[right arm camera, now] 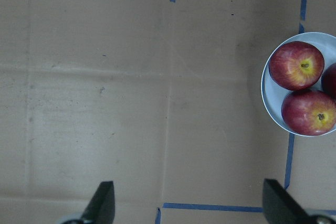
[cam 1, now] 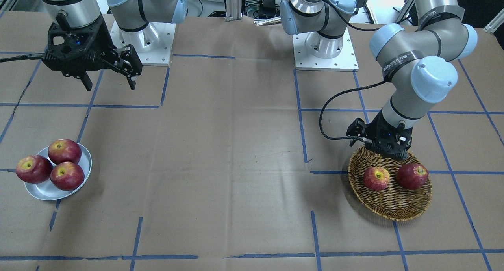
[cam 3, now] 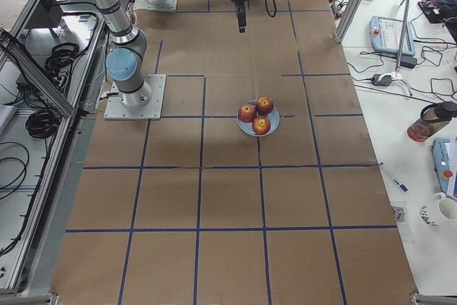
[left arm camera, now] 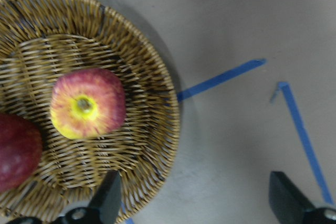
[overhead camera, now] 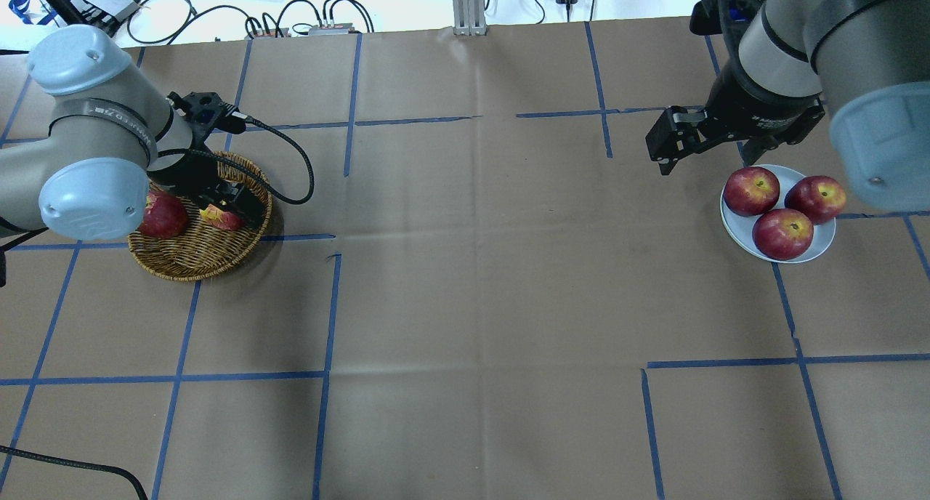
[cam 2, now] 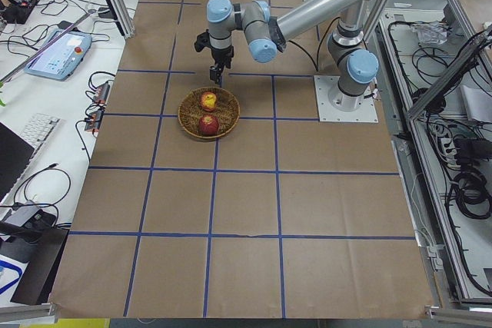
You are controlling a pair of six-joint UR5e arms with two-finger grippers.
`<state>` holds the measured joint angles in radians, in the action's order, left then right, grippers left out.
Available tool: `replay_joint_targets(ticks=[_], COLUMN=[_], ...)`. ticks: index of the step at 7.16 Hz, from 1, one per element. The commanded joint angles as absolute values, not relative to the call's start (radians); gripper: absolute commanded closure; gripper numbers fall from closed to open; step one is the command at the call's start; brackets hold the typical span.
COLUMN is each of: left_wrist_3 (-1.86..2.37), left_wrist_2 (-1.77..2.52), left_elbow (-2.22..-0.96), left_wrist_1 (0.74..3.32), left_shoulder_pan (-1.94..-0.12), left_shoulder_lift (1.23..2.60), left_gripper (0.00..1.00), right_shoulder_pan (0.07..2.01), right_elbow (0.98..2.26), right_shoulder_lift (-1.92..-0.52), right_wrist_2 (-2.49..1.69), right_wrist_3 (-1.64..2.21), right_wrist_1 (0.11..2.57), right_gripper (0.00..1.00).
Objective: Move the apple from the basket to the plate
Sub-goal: 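Lower the left gripper into the basket over the yellow-red apple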
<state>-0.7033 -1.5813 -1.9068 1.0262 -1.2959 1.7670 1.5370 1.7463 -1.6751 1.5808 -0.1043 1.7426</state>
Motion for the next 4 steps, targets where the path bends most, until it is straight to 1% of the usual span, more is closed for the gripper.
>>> replay_joint_targets(ticks=[1, 3, 4], left_wrist_3=[-0.738, -0.771, -0.772], left_wrist_2=[-1.58, -1.582, -1.58], left_elbow=[-1.896, -1.89, -1.891], left_wrist_1=[0.973, 0.872, 0.868], left_shoulder_pan=[-1.249, -1.246, -1.246], left_shoulder_lift=[1.825, 1.896, 1.905], left_gripper=[0.01, 0.01, 0.01], right_shoulder_pan=[1.537, 1.537, 1.537], right_elbow=[1.746, 1.747, 1.746], right_shoulder_lift=[-1.672, -1.671, -1.675], right_wrist_2=[1.58, 1.58, 1.58], right_wrist_3=[-0.104, -0.104, -0.104], right_wrist_1=[1.743, 1.743, 1.743], right_gripper=[0.0, 0.0, 0.0])
